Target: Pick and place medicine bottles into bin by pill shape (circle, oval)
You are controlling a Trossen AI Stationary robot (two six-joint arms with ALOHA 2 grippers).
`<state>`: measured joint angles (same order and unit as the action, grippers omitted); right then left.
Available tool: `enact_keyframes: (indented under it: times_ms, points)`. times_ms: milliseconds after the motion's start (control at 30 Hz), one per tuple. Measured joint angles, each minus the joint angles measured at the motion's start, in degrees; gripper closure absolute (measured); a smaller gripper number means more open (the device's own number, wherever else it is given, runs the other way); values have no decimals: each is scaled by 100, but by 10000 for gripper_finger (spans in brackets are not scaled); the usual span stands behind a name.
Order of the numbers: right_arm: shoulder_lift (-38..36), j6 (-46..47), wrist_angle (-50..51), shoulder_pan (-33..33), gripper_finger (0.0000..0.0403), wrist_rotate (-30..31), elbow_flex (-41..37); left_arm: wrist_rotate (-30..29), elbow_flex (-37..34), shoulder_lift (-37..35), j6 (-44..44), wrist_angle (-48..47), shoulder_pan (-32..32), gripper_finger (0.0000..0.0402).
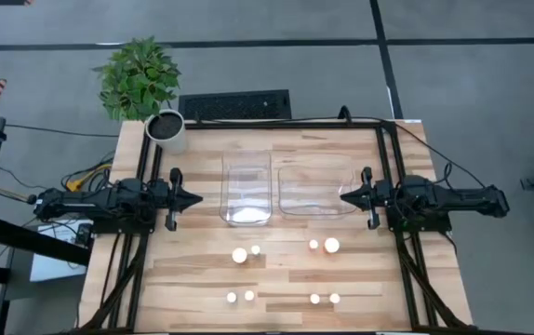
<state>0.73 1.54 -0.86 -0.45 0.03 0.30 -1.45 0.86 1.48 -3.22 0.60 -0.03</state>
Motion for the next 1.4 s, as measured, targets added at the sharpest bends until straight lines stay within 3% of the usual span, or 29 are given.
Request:
enact_keyframes:
  times_ms: [1200,1400]
  points:
    - [-1,-20,0,-1,365,2,-2,0,0,0,0,0,0,401]
    - [-2,-1519,-2,-19,365,11,-2,0,0,0,0,4,2,401]
